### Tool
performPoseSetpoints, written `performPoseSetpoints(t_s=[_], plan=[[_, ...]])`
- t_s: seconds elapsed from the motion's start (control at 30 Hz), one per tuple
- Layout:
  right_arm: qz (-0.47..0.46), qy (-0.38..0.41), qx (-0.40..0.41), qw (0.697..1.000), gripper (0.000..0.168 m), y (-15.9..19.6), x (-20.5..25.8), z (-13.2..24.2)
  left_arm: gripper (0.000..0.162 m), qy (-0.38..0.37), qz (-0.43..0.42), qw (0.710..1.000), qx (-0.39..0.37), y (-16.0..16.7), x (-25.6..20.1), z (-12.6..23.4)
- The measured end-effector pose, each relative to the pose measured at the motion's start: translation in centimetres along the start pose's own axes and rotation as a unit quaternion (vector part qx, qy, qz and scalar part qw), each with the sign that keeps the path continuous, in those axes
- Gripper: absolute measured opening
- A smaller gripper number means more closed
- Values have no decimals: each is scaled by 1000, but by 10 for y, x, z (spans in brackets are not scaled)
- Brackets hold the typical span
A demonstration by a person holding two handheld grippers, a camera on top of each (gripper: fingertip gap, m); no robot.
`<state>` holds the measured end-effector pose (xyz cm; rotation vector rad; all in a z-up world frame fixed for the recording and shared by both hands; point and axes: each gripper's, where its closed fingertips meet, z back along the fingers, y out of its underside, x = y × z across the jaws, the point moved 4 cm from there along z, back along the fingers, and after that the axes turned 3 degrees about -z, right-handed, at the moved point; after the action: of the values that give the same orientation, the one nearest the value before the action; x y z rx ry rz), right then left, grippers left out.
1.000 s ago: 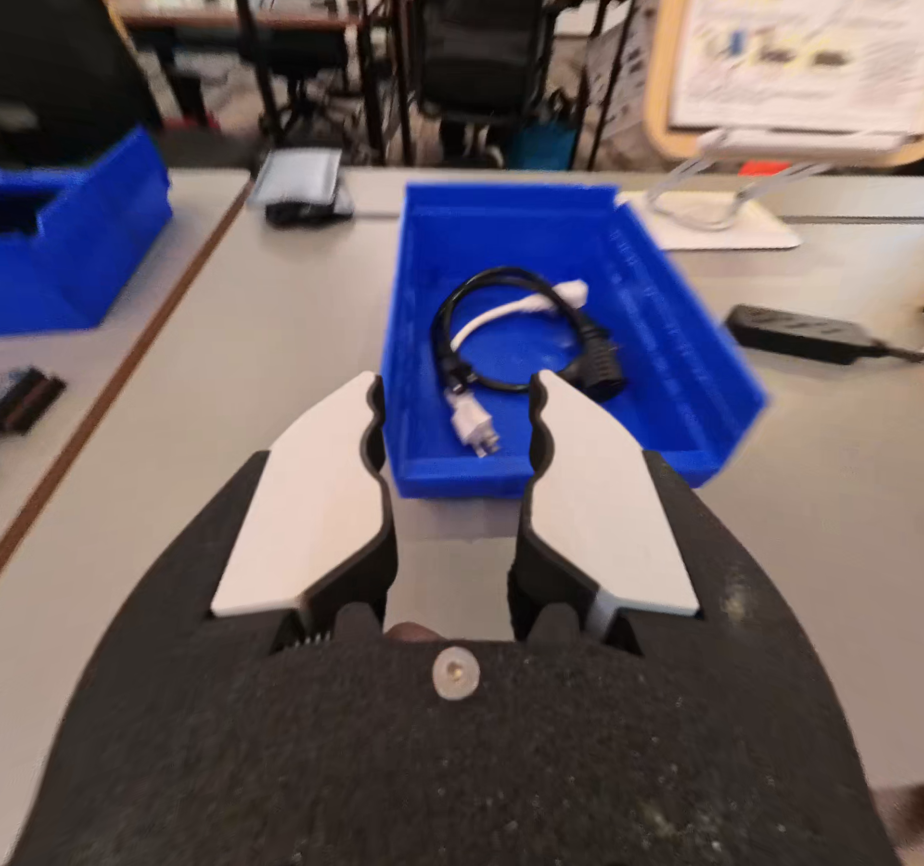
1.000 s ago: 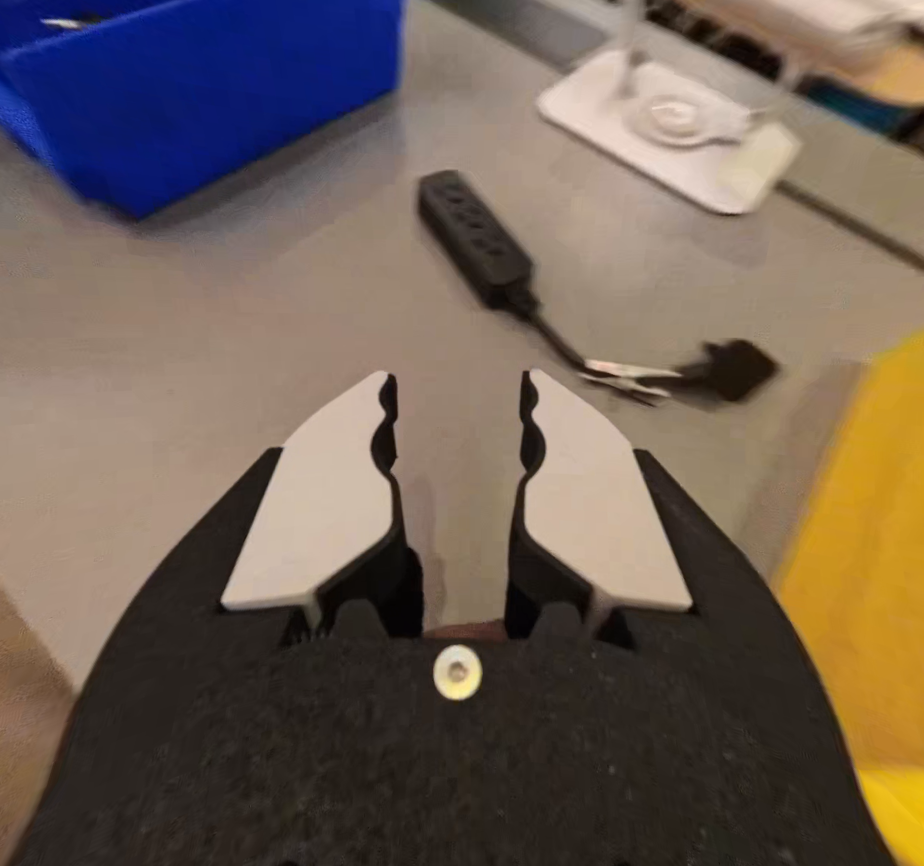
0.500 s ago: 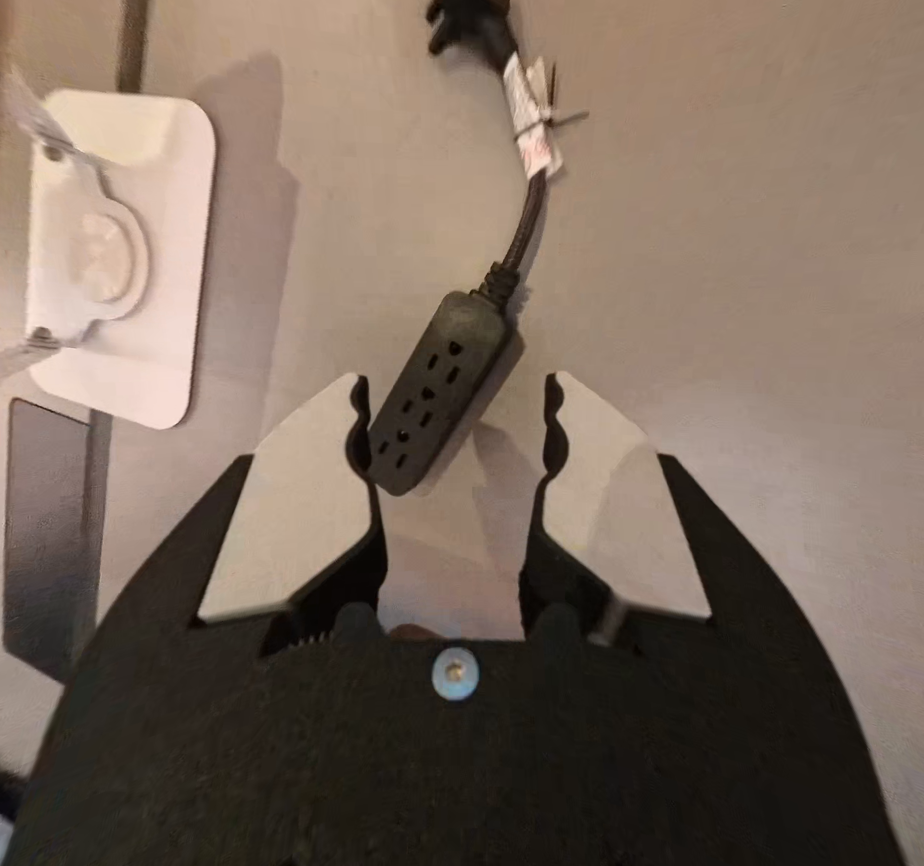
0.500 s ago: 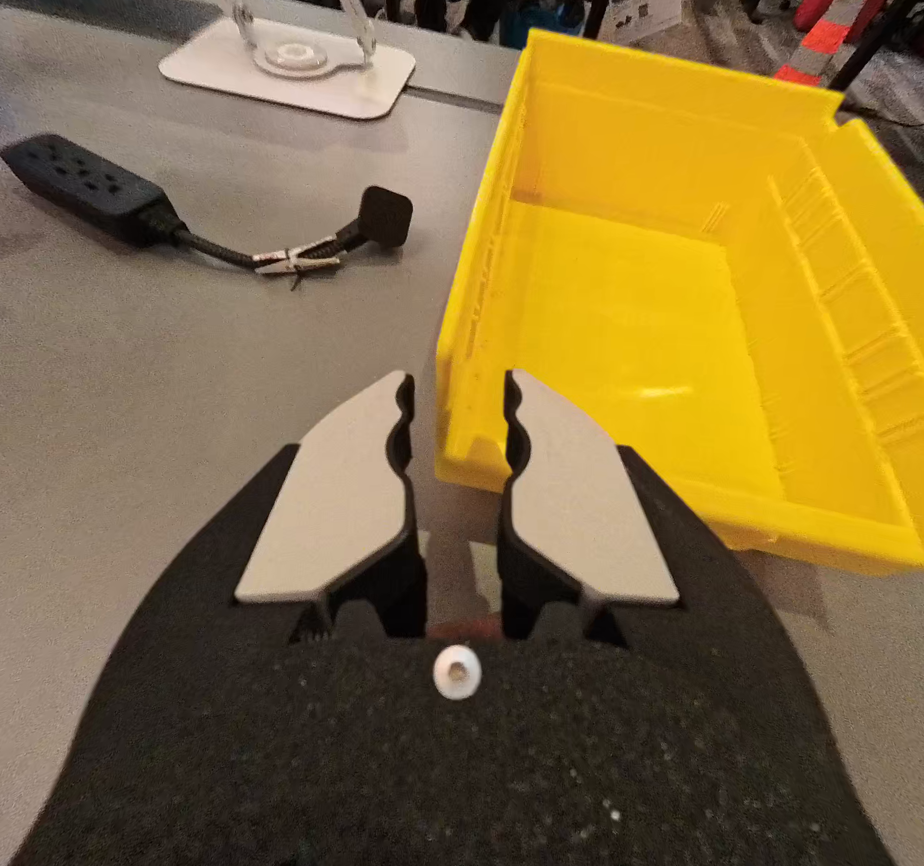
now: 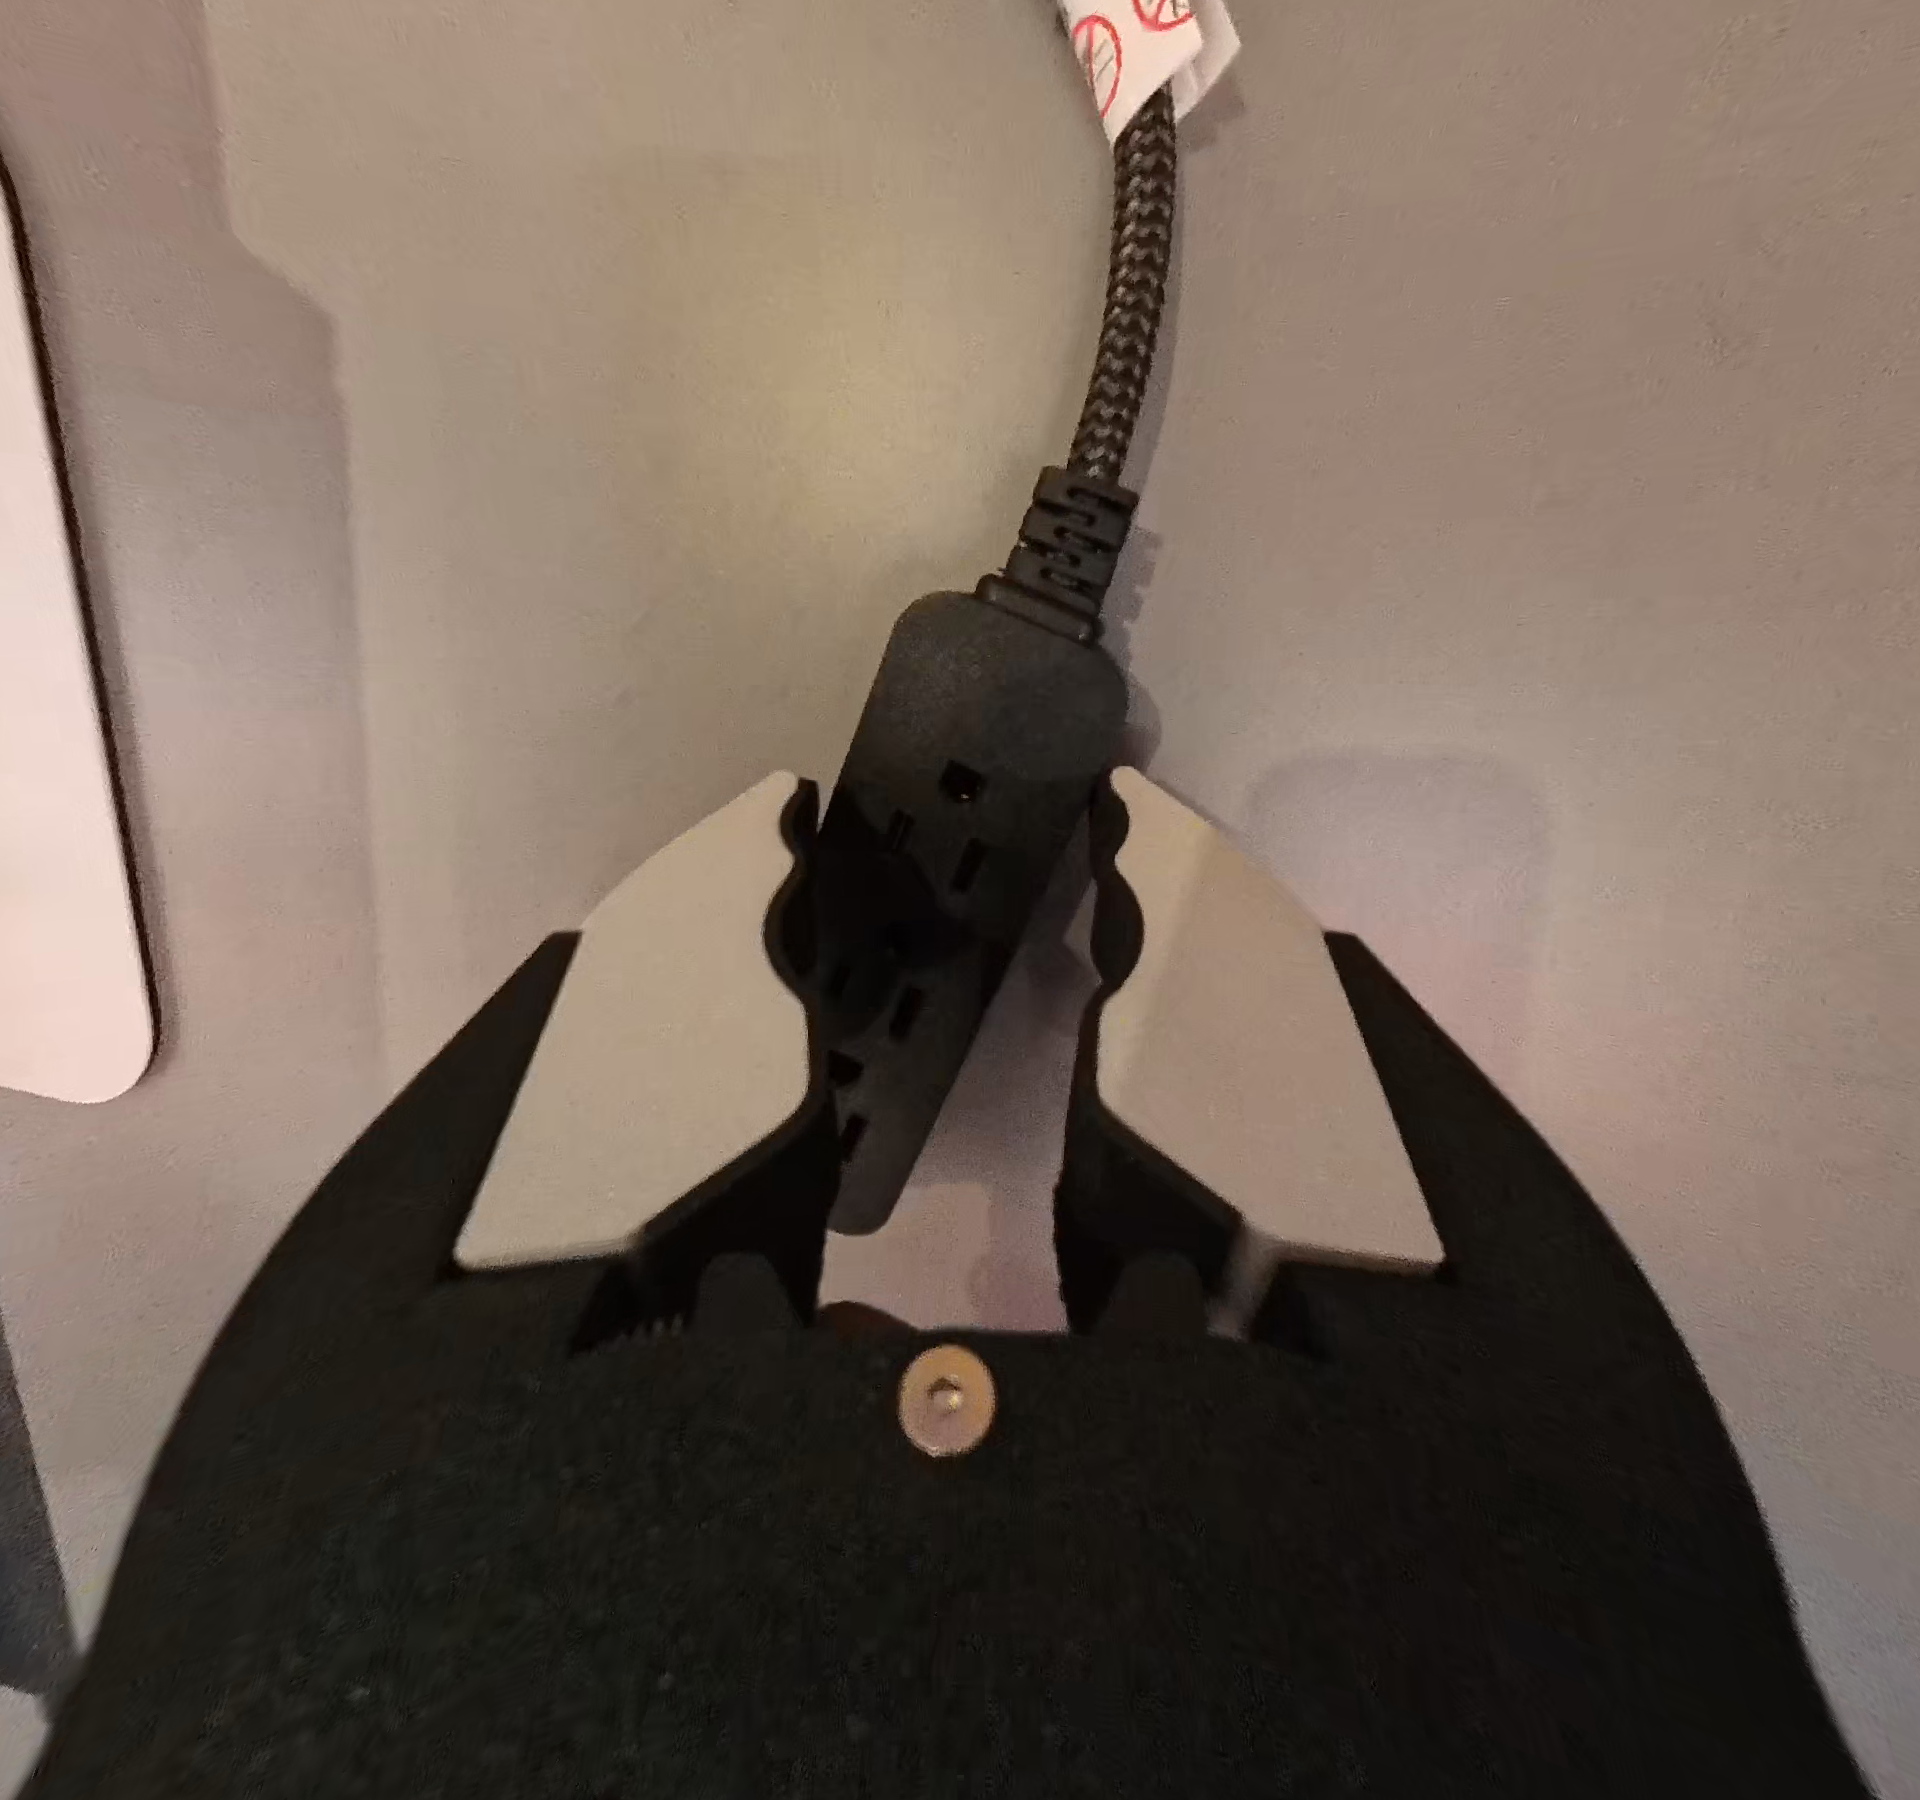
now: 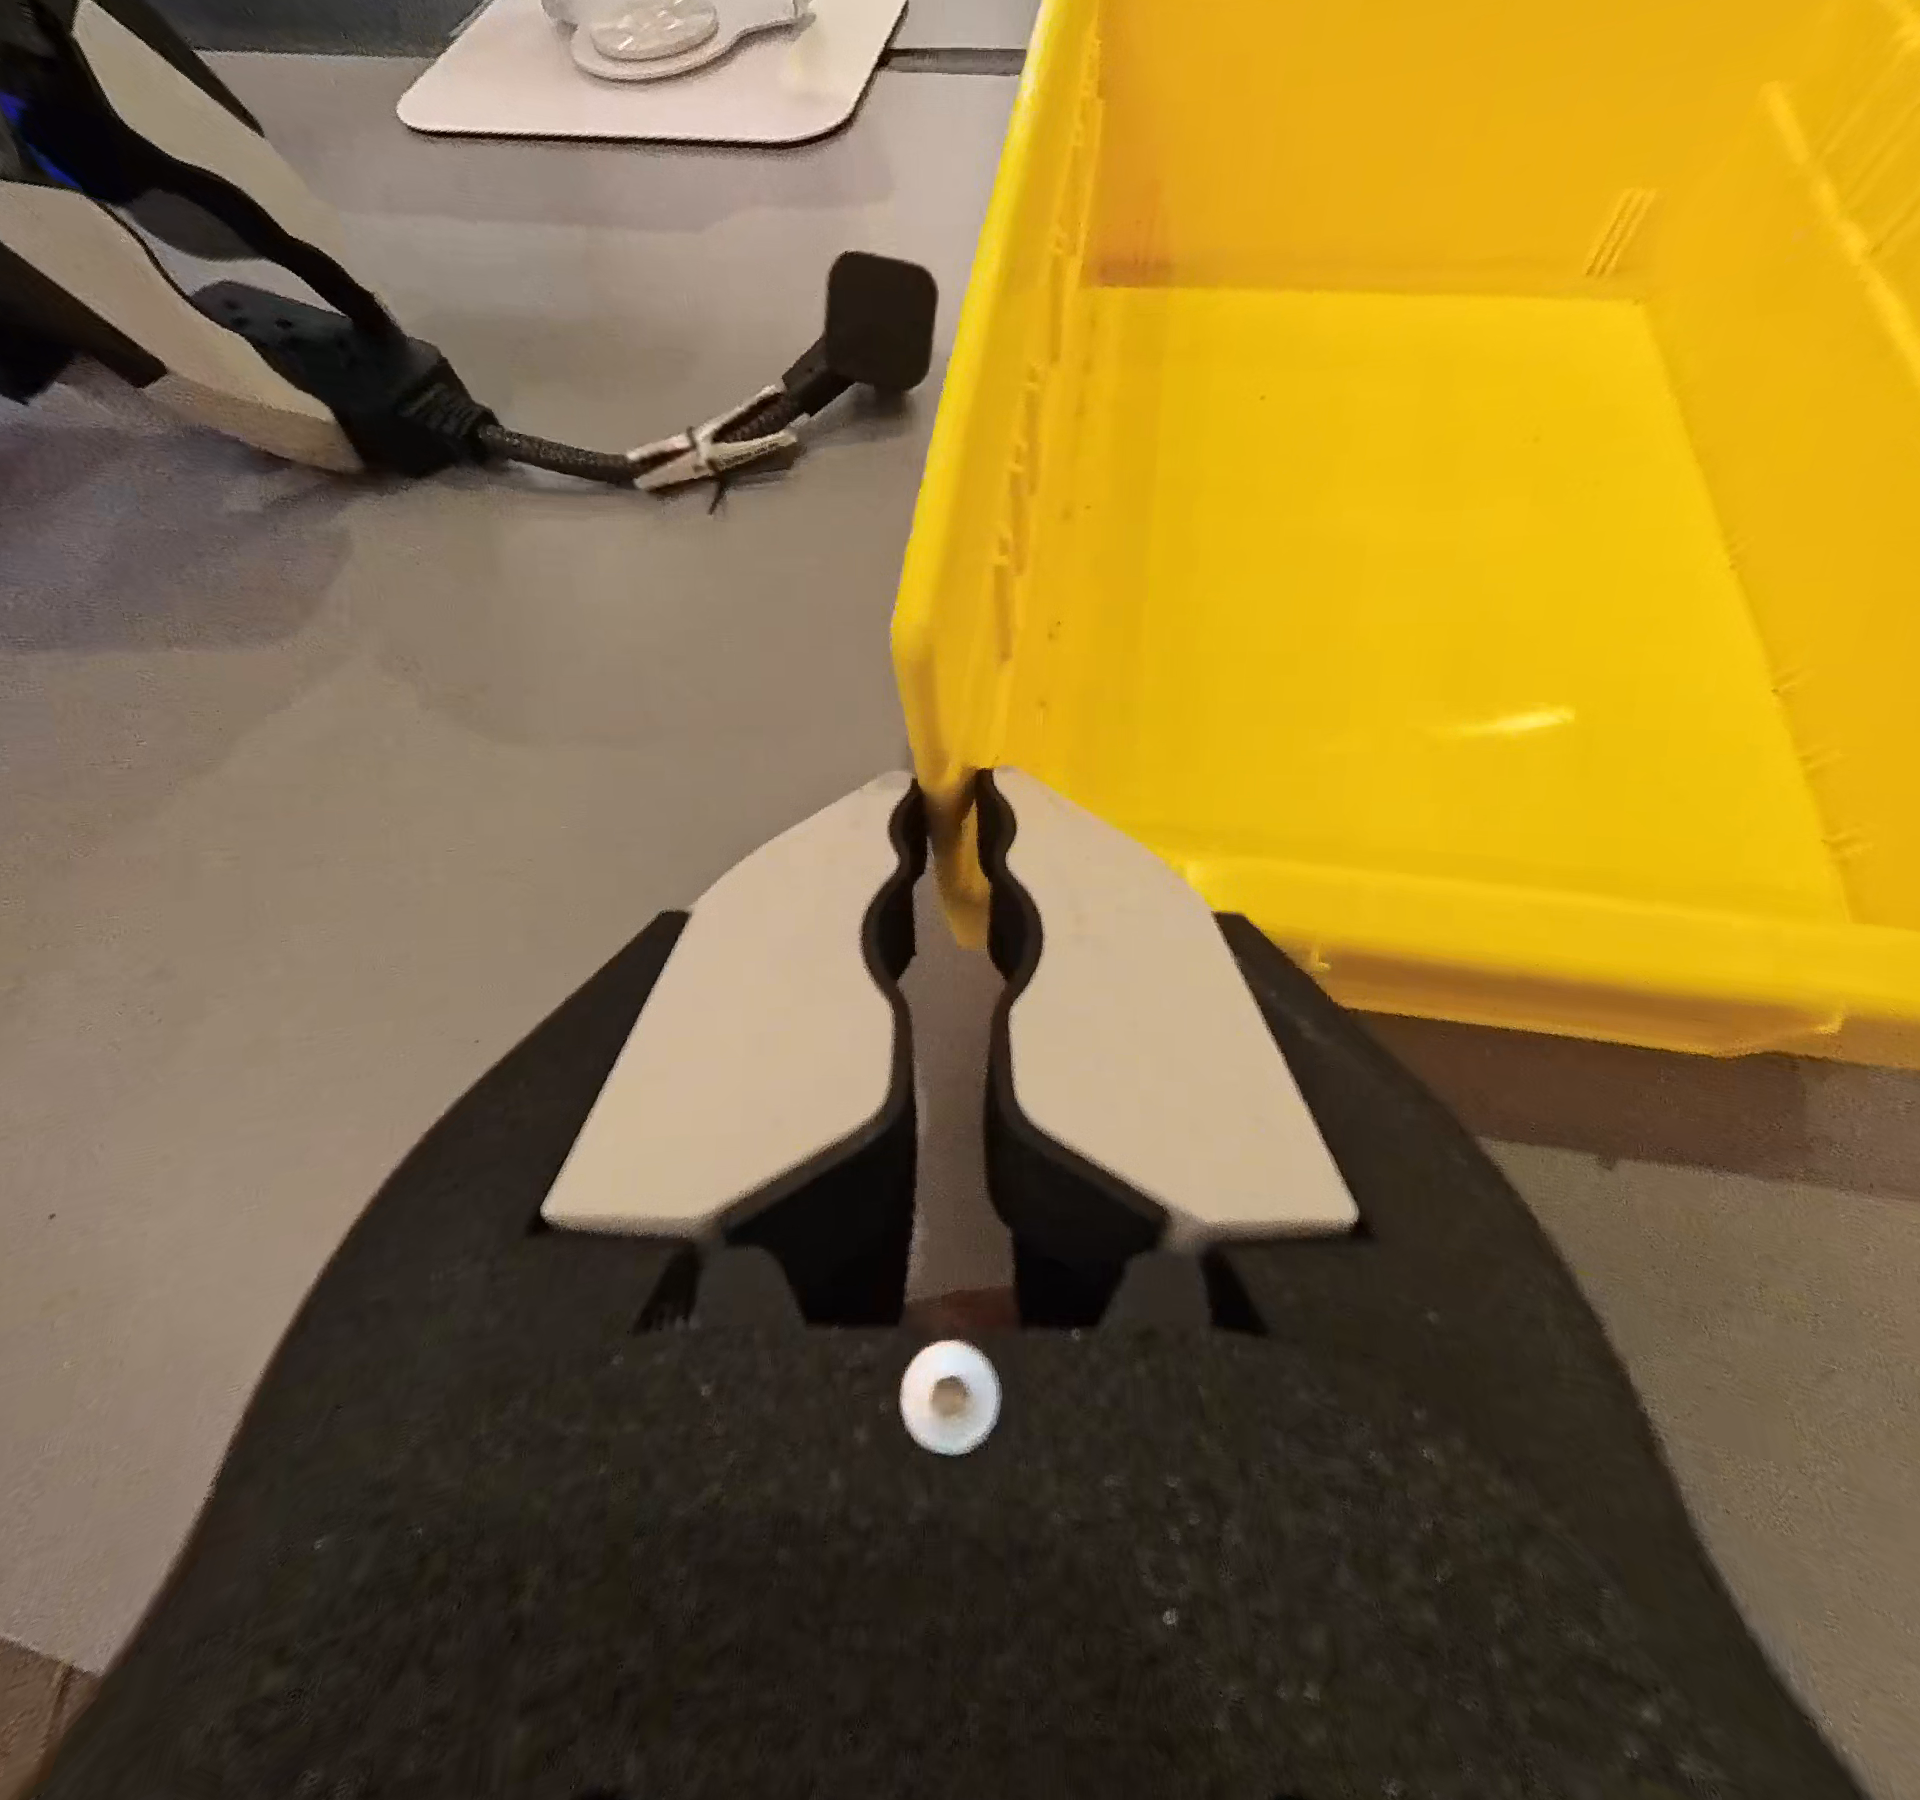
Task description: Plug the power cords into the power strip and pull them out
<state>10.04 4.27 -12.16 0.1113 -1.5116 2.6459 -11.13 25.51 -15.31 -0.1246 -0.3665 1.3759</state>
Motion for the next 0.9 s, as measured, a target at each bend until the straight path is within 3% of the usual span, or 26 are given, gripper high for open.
performPoseSetpoints(t_s=[0.27,0.47,0.6,0.73,0.9], plan=[[26,45,-7,999,7,-3,6,-7,49,-16,23,1000,-1,-15,-13,-3],[-31,7,-10,999,10,0,5,-5,51,-28,83,995,-39,-18,-24,-2],[-57,-21,-19,998,24,-1,3,3,63,-39,143,986,-79,-14,-33,16],[-43,-13,-59,997,26,-11,-2,23,61,-73,238,946,-209,0,-66,76],[-30,-68,-100,992,27,-16,14,45,57,-113,358,869,-322,62,-144,136]])
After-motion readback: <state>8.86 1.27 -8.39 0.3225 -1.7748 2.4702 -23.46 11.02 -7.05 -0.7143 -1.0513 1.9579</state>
